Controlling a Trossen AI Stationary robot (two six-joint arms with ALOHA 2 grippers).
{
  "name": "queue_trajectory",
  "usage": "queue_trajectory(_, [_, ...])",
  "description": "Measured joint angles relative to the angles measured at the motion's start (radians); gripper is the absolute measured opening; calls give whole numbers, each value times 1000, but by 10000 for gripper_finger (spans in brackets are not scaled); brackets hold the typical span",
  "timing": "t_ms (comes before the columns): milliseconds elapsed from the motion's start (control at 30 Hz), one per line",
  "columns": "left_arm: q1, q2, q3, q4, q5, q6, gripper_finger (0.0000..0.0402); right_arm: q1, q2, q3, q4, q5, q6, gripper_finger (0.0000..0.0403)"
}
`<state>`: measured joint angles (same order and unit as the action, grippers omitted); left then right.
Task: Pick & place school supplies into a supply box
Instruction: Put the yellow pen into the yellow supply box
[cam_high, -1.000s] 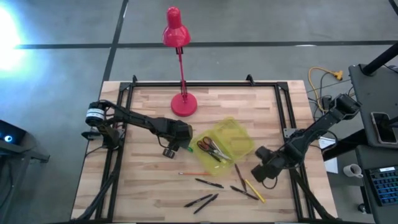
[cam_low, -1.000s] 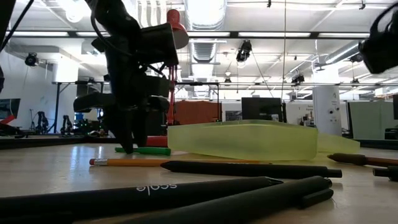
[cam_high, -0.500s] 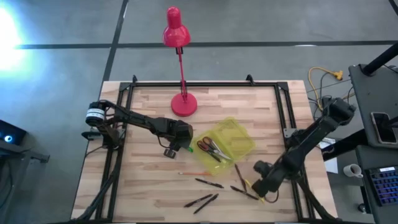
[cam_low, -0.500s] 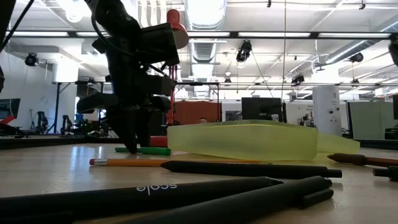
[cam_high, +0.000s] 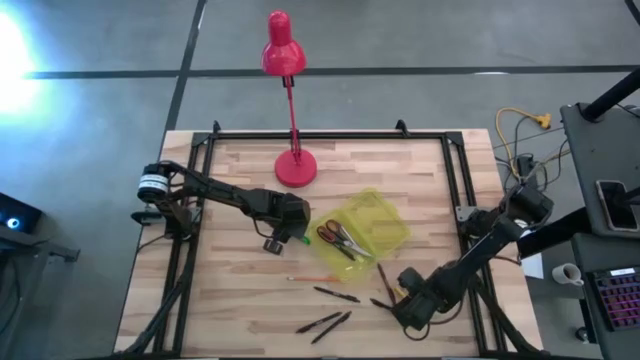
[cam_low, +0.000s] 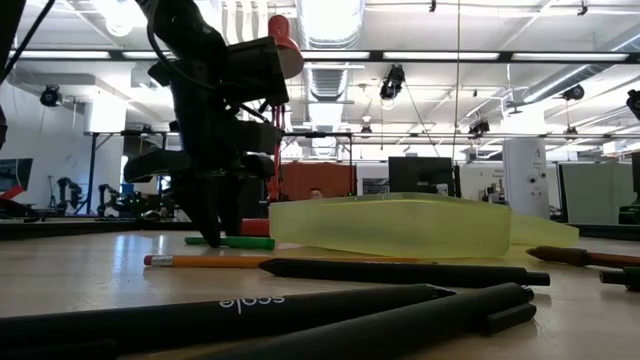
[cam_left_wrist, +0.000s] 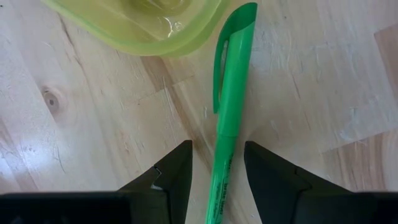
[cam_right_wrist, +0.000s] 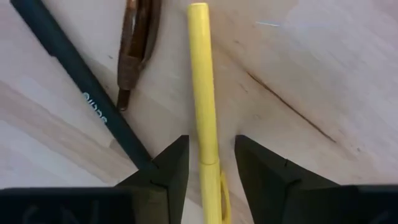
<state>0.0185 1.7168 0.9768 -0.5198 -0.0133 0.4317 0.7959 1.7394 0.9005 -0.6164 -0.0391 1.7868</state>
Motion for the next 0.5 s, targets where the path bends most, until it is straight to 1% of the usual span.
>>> queue_trajectory(67, [0,0,-1,0,0,0,131,0,7,9,-26,9,15,119])
queue_trajectory(133, [0,0,-1,1,0,0,131,1,10,10,-35,13,15,101])
queue_trajectory(167, [0,0,-1,1,0,0,131,1,9,9,-41,18,13,88])
queue_trajectory(267, [0,0,-1,1,0,-4,131,5,3,9,-53,51,-7,30])
queue_trajectory(433, [0,0,-1,1,0,-30,131,5,-28,3,-51,58,-29,17])
queue_trajectory(467, [0,0,-2,1,0,-30,131,5,-44,2,-48,70,-32,15])
queue_trajectory(500, [0,0,-2,2,0,-30,131,5,-65,-3,-57,113,-36,14])
